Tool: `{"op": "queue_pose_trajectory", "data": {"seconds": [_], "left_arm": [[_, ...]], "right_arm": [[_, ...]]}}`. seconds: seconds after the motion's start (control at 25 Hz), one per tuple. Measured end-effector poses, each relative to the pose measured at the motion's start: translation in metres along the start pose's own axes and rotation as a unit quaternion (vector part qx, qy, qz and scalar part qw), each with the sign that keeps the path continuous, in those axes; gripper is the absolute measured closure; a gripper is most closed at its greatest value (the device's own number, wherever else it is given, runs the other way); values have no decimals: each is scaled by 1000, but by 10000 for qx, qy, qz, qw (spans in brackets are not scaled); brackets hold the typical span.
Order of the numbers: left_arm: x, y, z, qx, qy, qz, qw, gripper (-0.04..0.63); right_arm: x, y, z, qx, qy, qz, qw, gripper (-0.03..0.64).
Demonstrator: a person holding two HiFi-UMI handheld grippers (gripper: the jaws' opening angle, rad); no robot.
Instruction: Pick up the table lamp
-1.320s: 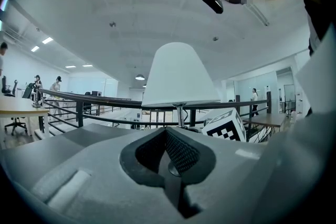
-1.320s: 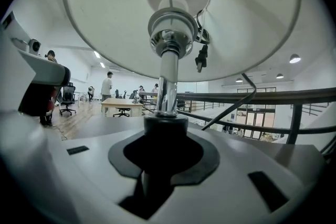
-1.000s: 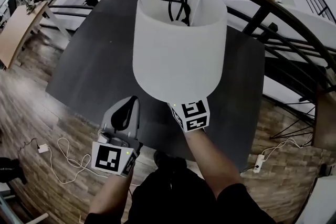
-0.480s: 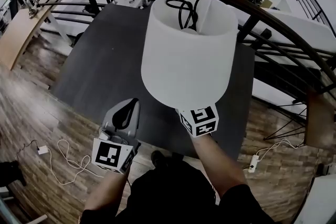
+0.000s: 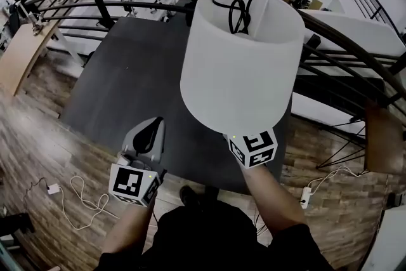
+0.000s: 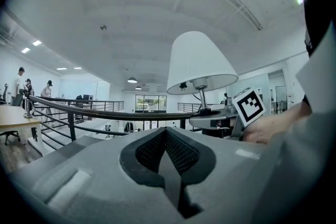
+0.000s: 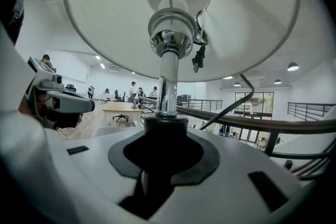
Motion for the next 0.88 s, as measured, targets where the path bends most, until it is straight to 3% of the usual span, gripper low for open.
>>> {"op": "queue_pose_trajectory", "data": {"seconds": [0.52, 0.88], "left_arm": [[53, -15, -13, 169, -74, 263, 9995, 591], [63, -17, -15, 57, -65, 388, 9992, 591]], "right_arm": [[40, 95, 6, 3, 12, 268, 9996, 511], [48, 119, 4, 143, -102, 210, 9996, 511]]}}
Point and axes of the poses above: the fingertips, and each gripper's own axes: y backward along the fingers, x to its right, z out of its underside, the point moved 10 cm from there along y, backward along the fingers, and after that the axes turned 3 degrees about -z, right-handed, at the moved point
